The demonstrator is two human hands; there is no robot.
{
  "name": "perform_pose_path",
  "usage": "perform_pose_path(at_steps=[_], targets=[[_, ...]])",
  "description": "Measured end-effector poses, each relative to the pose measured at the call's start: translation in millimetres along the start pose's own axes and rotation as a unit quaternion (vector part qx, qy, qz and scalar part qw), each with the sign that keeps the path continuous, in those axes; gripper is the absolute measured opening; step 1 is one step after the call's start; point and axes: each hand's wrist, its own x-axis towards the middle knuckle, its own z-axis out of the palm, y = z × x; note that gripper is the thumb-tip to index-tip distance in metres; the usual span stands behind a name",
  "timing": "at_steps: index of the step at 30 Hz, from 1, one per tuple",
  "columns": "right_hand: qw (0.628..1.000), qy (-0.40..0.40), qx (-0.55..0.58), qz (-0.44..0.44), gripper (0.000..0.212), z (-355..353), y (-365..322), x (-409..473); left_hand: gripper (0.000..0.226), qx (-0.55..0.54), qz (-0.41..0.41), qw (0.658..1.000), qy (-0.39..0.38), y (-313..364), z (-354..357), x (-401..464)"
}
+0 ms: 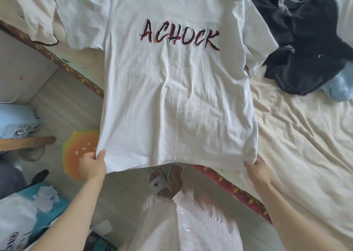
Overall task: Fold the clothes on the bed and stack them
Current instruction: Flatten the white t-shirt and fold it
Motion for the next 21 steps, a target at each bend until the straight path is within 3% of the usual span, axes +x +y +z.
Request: perform_pose_path(at_steps=[6,10,15,21], targets=[[0.975,0.079,0.186,0.093,0.025,-8.5,7.6,-14.6,0.031,0.026,0.038,0.999,0.007,2.5,-21.5,-4.2],[0.977,0.081,0.165,0.110,0.016,-25.2,20.6,-17.8,0.027,0.040,0.078,0.996,-0.008,0.8,-37.7,-7.6],[0.977,0.111,0.161,0.085,0.014,-37.3,23.0,-18.2,0.028,0.117,0.145,0.979,-0.085,-7.0,-51.6,-5.1],[0.977,0.102,0.167,0.084,0.013,-28.2,39.5,-22.0,0.029,0.164,0.136,0.971,-0.114,-17.2,-51.1,-7.7]])
